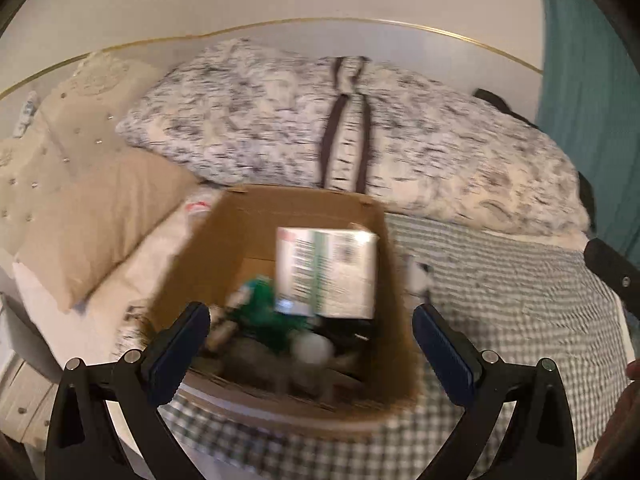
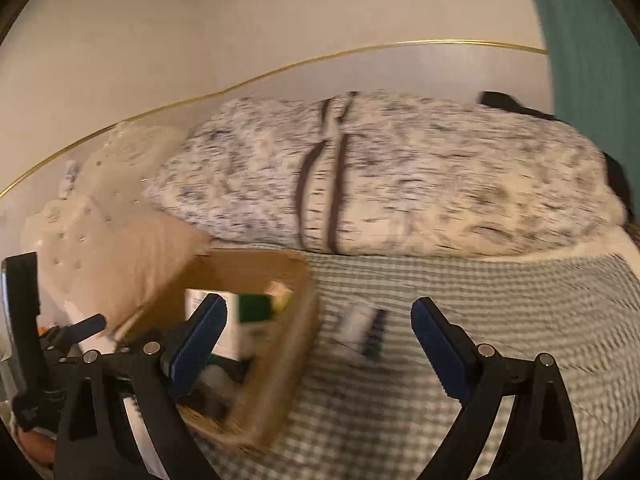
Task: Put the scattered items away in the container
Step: 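Move left tool from the box toward the white tissue packet, then grasp the white tissue packet with left tool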
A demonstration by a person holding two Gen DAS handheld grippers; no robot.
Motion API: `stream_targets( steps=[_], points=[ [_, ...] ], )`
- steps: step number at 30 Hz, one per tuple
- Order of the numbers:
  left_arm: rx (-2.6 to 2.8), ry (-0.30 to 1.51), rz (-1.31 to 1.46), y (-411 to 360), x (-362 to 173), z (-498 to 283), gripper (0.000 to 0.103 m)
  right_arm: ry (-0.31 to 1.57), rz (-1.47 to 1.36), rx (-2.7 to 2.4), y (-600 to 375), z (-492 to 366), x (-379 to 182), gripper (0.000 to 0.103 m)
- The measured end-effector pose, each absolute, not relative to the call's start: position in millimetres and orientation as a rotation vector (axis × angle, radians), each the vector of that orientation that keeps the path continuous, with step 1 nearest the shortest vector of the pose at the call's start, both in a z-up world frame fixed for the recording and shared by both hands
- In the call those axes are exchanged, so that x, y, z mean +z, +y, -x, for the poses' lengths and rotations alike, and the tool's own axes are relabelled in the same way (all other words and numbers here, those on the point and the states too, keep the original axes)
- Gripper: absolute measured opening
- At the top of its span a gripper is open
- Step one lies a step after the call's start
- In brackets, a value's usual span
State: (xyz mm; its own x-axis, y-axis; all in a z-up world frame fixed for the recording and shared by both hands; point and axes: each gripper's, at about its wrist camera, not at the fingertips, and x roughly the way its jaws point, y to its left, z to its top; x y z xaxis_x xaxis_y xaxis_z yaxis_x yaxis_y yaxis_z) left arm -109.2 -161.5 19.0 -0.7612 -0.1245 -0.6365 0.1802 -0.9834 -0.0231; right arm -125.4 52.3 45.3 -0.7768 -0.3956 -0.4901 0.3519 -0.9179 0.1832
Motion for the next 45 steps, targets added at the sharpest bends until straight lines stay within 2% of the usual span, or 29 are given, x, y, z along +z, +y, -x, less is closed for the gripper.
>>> stream_targets(
  steps=[9, 16, 25, 45],
  points=[
    [-2.878, 0.072, -1.065, -69, 2, 97, 0.103, -0.204, -0.865, -2.732, 151, 94, 15, 0.094],
    [-2.883, 0.026, -1.11, -25, -16, 107, 0.103, -0.252, -0.902, -2.746, 197, 78, -4, 0.094],
    [-2.819, 0.026, -1.213, -3, -48, 152, 0.103, -0.303, -0.938, -2.748, 237, 96, -28, 0.094],
    [-2.629, -0.073, -1.264, -11, -149, 305, 0.103, -0.338, -1.18, -2.667, 251, 214, -127, 0.094]
  ],
)
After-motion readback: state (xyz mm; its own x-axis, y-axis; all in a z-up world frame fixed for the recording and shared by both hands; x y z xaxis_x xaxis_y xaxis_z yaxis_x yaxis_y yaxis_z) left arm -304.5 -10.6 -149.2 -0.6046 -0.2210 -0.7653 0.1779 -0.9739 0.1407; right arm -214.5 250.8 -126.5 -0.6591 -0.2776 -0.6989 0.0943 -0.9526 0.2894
